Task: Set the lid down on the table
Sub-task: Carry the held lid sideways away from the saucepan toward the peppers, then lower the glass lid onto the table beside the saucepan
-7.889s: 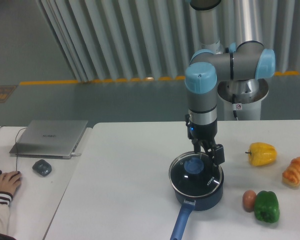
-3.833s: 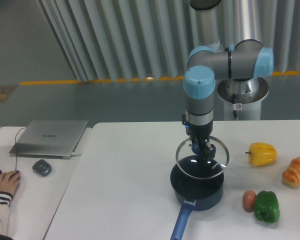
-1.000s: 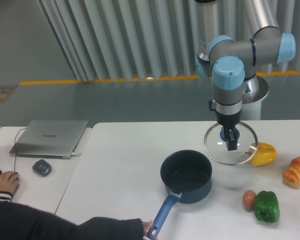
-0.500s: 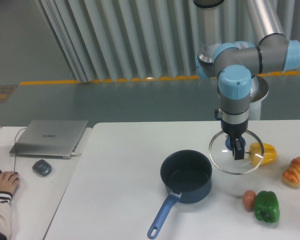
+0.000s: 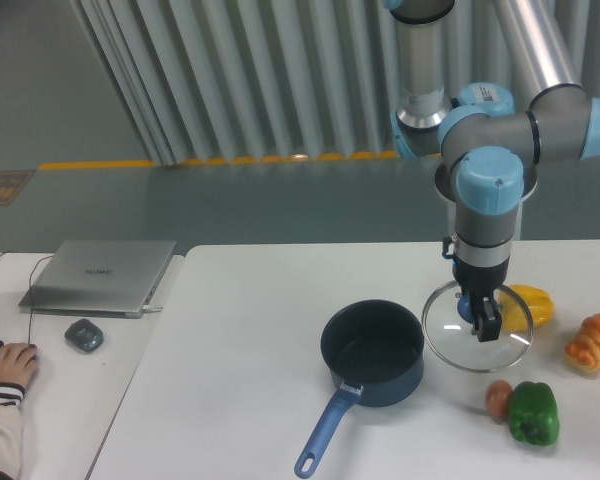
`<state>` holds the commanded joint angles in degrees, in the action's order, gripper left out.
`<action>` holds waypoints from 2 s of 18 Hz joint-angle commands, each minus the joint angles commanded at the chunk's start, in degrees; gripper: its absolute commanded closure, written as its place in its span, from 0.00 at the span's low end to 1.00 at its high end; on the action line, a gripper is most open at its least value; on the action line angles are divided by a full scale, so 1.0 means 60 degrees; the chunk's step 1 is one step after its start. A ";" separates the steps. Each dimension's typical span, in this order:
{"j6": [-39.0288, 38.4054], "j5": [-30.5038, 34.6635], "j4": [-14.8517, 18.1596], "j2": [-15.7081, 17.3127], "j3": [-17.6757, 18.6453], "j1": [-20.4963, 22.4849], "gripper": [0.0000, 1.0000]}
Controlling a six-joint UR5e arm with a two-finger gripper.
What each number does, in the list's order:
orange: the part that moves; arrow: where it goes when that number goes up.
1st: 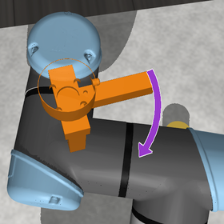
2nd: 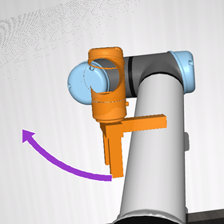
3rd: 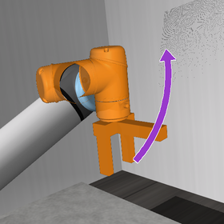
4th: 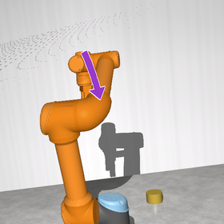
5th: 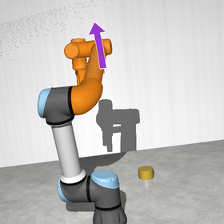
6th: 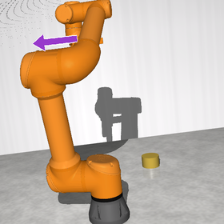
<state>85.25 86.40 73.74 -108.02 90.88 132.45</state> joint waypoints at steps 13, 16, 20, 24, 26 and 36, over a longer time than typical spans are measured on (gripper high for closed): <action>-0.0088 0.0044 -0.0996 -0.0732 -0.0029 -0.0029 0.49; -0.0073 0.0044 -0.0997 -0.0733 0.0014 -0.0029 0.49; -0.0102 0.0059 -0.0996 -0.0732 0.0044 -0.0073 0.49; -0.0293 0.0044 -0.1084 -0.0850 0.0059 -0.0103 0.49; -0.0308 0.0059 -0.1099 -0.0923 0.0044 -0.0132 0.49; -0.0644 0.0088 -0.0660 -0.0748 -0.0425 -0.0132 0.57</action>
<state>81.39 86.92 69.78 -112.50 88.33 131.66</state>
